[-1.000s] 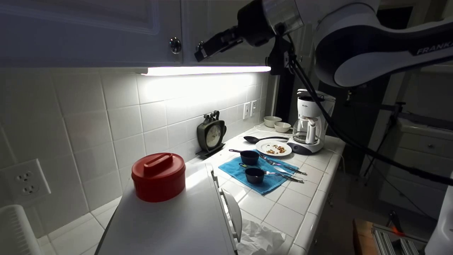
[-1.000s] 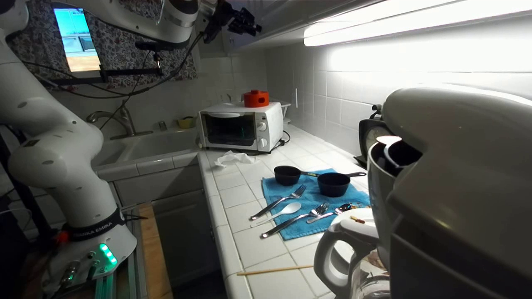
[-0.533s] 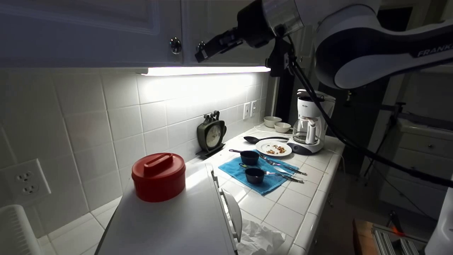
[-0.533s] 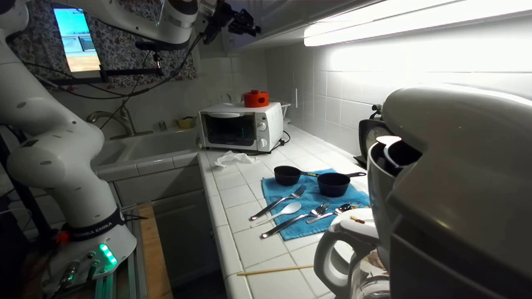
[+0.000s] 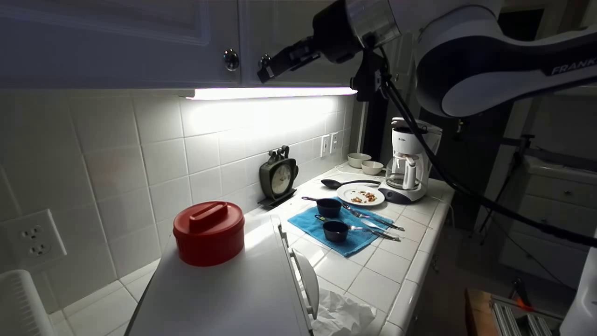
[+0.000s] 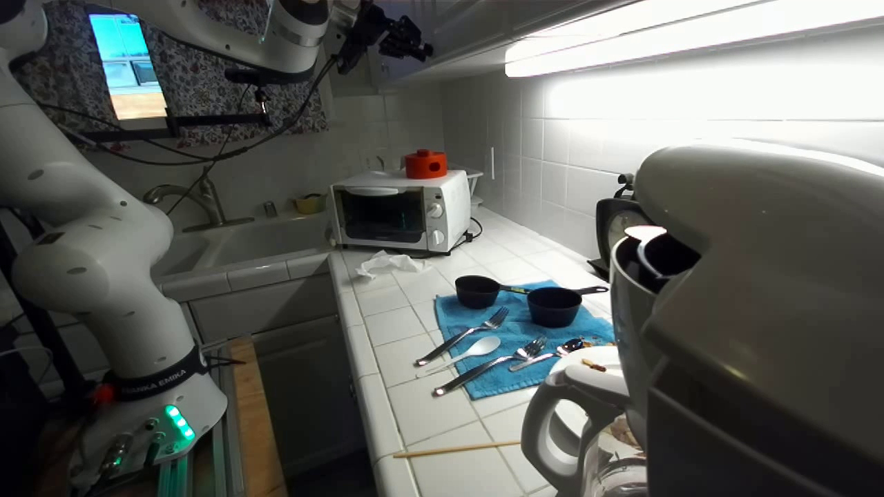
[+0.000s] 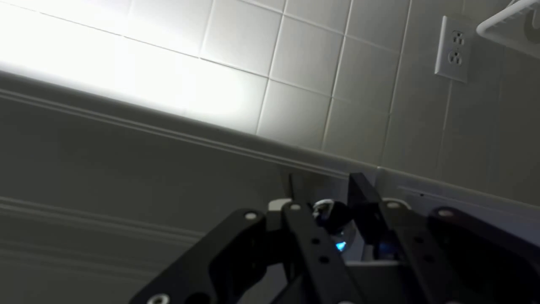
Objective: Open the right side of the top cabinet
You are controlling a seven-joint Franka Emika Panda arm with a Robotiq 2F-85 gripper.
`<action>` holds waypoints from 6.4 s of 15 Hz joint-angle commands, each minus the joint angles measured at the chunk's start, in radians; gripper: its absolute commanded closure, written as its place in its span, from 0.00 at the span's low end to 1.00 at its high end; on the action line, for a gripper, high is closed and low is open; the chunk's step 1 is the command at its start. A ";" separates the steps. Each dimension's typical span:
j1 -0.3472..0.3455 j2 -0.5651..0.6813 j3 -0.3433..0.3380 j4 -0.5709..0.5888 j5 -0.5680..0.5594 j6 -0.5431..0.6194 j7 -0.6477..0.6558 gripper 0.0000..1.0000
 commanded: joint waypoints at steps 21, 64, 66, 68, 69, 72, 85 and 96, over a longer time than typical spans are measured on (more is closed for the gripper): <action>-0.016 -0.029 0.020 0.038 -0.017 -0.022 -0.035 0.74; -0.089 0.040 0.097 0.104 -0.035 -0.082 -0.032 0.63; -0.092 0.041 0.103 0.110 -0.037 -0.090 -0.032 0.62; -0.097 0.042 0.111 0.112 -0.037 -0.092 -0.033 0.62; -0.100 0.042 0.114 0.113 -0.037 -0.093 -0.033 0.60; -0.109 0.042 0.125 0.115 -0.039 -0.096 -0.031 0.48; -0.142 0.041 0.155 0.142 -0.037 -0.100 -0.034 0.53; -0.153 0.049 0.172 0.166 -0.022 -0.126 -0.041 1.00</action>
